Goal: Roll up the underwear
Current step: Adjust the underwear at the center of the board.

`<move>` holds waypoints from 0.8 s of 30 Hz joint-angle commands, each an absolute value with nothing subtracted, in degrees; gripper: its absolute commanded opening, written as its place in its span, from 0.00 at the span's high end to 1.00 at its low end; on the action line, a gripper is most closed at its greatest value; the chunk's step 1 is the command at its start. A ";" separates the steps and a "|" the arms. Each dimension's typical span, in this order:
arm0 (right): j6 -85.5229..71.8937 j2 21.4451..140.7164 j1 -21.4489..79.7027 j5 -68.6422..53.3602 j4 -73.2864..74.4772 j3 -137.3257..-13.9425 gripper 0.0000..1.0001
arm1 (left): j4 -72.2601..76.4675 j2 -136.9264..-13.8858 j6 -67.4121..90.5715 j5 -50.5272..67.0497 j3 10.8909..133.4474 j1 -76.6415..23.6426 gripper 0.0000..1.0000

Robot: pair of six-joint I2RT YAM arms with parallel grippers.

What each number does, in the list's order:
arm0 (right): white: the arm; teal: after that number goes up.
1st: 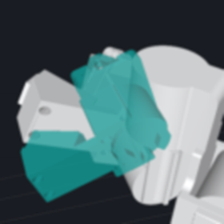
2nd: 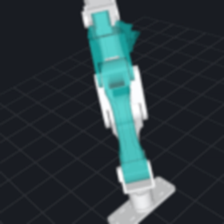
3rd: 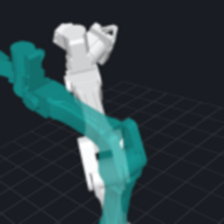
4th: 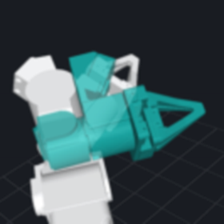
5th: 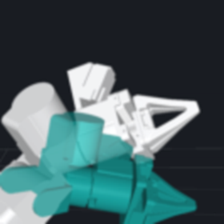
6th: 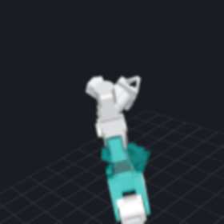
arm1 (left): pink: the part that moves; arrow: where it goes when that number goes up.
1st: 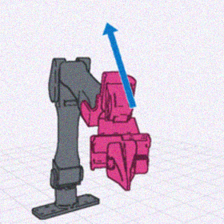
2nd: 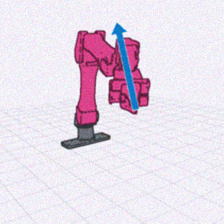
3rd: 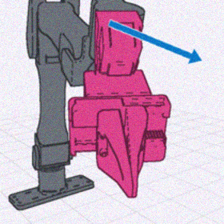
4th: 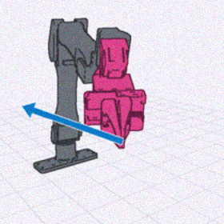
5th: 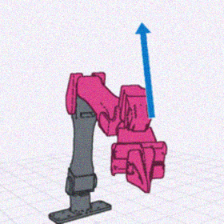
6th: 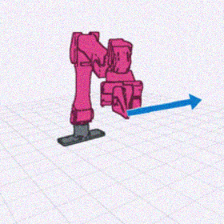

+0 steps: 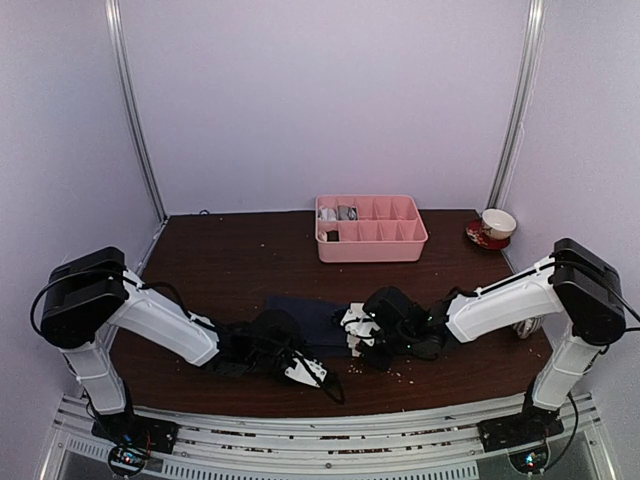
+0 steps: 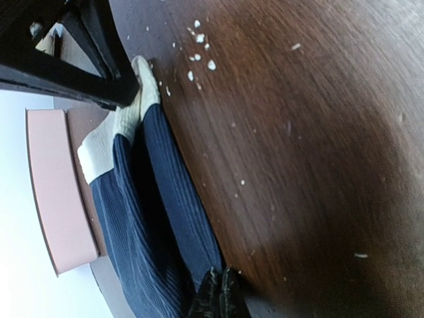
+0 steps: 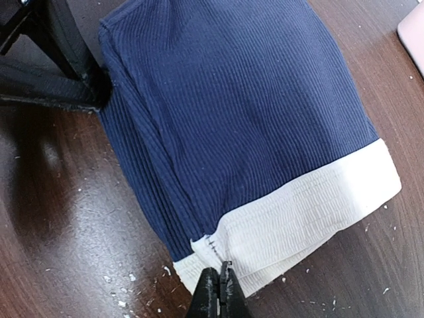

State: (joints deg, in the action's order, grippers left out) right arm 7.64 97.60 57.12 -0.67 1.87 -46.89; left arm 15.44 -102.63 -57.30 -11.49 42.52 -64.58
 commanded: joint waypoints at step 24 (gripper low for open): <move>10.06 97.74 58.65 -4.82 8.31 -48.93 1.00 | 12.07 -94.82 -56.39 -5.29 37.24 -63.22 0.94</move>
State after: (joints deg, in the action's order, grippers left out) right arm 9.45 97.49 58.24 -4.47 5.48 -48.29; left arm 12.12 -97.51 -56.73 -7.62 38.94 -63.77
